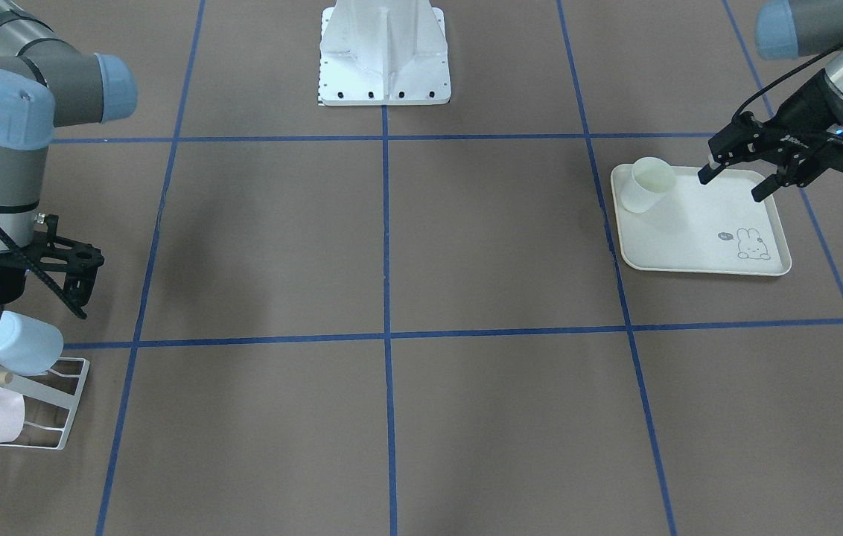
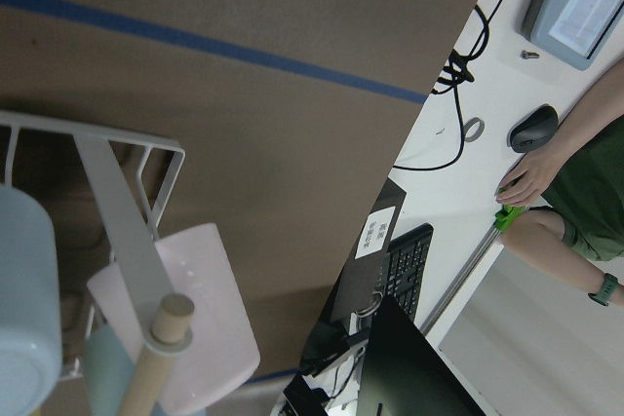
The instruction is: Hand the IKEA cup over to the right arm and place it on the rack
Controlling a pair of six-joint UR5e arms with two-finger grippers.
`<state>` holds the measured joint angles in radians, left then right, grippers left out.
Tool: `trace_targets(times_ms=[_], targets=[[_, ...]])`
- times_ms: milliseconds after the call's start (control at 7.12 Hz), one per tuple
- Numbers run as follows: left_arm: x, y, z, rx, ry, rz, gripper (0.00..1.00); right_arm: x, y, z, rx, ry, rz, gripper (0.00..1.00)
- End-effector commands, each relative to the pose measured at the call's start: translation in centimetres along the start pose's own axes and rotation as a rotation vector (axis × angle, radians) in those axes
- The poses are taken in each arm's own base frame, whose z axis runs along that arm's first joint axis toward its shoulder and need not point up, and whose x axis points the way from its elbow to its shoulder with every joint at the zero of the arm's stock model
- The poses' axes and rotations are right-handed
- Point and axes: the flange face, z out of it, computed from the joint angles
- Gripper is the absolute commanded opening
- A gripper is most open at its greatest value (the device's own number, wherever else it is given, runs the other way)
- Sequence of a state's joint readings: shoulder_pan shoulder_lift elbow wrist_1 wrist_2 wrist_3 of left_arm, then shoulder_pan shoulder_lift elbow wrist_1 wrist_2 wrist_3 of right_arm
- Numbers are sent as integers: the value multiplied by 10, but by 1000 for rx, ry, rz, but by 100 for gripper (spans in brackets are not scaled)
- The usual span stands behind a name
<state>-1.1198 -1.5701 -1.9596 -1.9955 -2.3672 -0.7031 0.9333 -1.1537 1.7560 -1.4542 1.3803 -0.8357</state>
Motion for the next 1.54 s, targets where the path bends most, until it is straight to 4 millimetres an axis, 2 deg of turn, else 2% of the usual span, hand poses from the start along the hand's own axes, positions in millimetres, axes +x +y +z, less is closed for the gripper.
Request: trace_targets(times_ms=[0,140,281,562,702,983,1264,1404], targets=[[-13,43,22,-13,-116,83,100,0,-11,-32,153,-97,377,98],[-16,60,39,-36,-162,97,100,-1,-17,-45,198,-151,566,99],[-10,68,51,-63,-161,112,100,-2,-22,-56,223,-196,781,99],[-3,87,71,-119,-159,89,100,-16,-53,-92,285,-267,1005,100],[2,93,79,-134,-157,42,100,-28,-76,-98,293,-306,1045,100],[5,98,84,-149,-158,27,99,-38,-89,-102,303,-441,1051,100],[12,103,95,-166,-158,-33,57,-43,-94,-107,308,-493,1050,100],[17,105,101,-176,-156,-52,49,-45,-95,-107,307,-496,1048,100]])
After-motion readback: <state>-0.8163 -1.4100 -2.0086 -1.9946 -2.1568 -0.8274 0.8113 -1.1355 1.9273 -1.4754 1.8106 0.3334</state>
